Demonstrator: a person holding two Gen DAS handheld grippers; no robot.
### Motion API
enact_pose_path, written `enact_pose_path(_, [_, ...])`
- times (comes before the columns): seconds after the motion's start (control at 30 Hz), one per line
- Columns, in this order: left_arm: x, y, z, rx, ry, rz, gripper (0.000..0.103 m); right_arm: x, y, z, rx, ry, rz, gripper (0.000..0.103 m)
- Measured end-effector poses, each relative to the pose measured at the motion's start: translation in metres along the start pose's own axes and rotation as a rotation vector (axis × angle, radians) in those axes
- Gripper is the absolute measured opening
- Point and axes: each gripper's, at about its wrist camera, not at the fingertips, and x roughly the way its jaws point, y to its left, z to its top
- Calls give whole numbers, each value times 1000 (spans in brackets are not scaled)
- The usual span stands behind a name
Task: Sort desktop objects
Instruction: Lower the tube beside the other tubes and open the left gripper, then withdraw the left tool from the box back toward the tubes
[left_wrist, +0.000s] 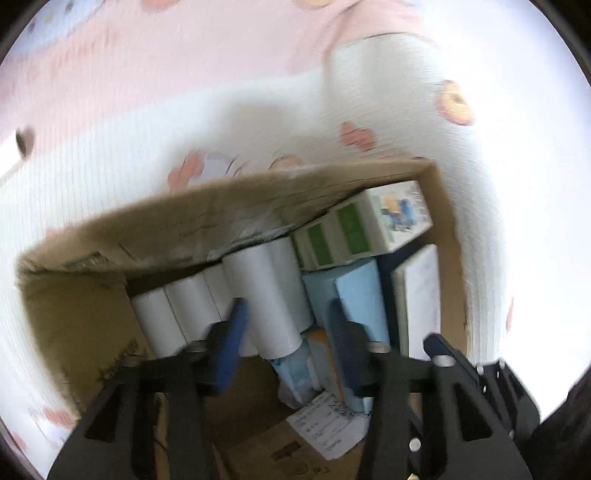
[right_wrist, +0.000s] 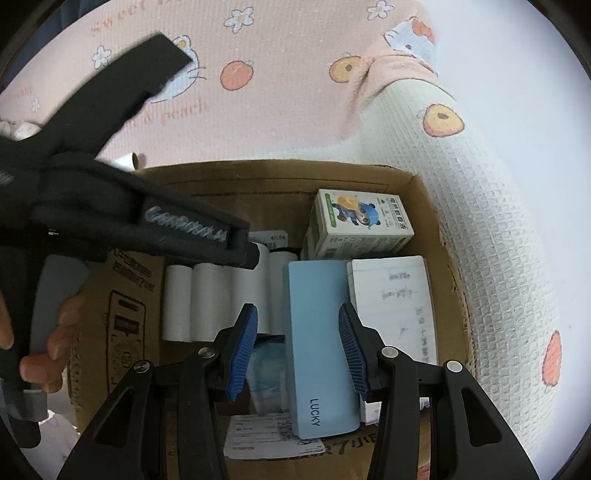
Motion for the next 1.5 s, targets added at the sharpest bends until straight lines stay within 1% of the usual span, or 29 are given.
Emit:
enact_pose_path(0.03, [-4, 0, -2, 23, -12, 7, 12, -1, 1, 0, 1, -2, 2, 44])
enact_pose_path(0.07, [-2, -12, -3, 30, -14, 9, 8, -2, 3, 1, 1, -8, 5, 46])
enact_pose_path(0.13, [-5, -10, -1, 47, -17, -12, 4, -6, 7, 0, 9, -23, 9, 51])
enact_pose_path(0.17, [-5, -2, -10, 50, -25, -17, 4, -8, 10, 0, 12, -30, 14, 52])
enact_pose_path(0.2, [-17, 18, -25, 56, -33, -23, 5, -9, 11, 0, 16, -35, 15, 53])
enact_pose_path(0.23, [-20, 22, -28, 66, -38, -41, 4, -9, 12, 1, 20, -38, 17, 53])
enact_pose_path(0.27, [-13, 24, -33, 74, -40, -47, 5, -11, 15, 1, 24, -42, 21, 53])
enact_pose_path(0.33, [-20, 29, -37, 111, -50, -53, 5, -11, 19, 0, 26, -46, 31, 54])
enact_pose_path(0.37, [-28, 22, -34, 131, -62, -38, 5, -12, 21, -2, 37, -51, 31, 54])
enact_pose_path(0.43, [-35, 19, -35, 211, -106, 4, 5, -15, 25, -5, 60, -58, 15, 54])
enact_pose_path(0.5, [-53, 19, -44, 282, -142, 40, 5, -23, 32, -10, 83, -110, 0, 54])
enact_pose_path(0.57, [-55, 19, -48, 323, -172, 74, 5, -31, 38, -14, 122, -162, 3, 56])
enact_pose_path(0.63, [-65, 27, -55, 339, -195, 93, 5, -33, 40, -18, 159, -182, -4, 64])
enact_pose_path(0.67, [-73, 31, -58, 344, -189, 90, 5, -33, 45, -22, 171, -186, -14, 65])
enact_pose_path(0.73, [-79, 38, -66, 355, -166, 60, 5, -35, 54, -28, 160, -183, -24, 65])
enact_pose_path(0.83, [-81, 45, -78, 372, -144, 64, 5, -40, 71, -38, 105, -168, -54, 65])
enact_pose_path(0.9, [-86, 46, -88, 408, -157, 61, 5, -42, 79, -41, 76, -164, -89, 65])
enact_pose_path(0.97, [-92, 44, -95, 459, -171, 90, 5, -46, 90, -42, 52, -167, -138, 65])
enact_pose_path(1.03, [-102, 46, -99, 483, -207, 108, 5, -46, 96, -41, 29, -175, -157, 65])
enact_pose_path(1.1, [-110, 51, -98, 478, -232, 107, 5, -49, 108, -39, -3, -188, -172, 65])
enact_pose_path(1.17, [-116, 59, -96, 458, -250, 117, 5, -52, 118, -37, -28, -206, -164, 65])
enact_pose_path(1.27, [-117, 78, -92, 415, -234, 141, 5, -53, 130, -30, -50, -217, -139, 65])
enact_pose_path(1.33, [-117, 96, -90, 378, -222, 134, 5, -55, 138, -23, -55, -248, -137, 65])
enact_pose_path(1.43, [-118, 130, -83, 266, -219, 158, 5, -54, 156, -12, -49, -316, -125, 65])
enact_pose_path(1.5, [-120, 154, -78, 176, -220, 152, 5, -53, 171, -9, -68, -347, -77, 65])
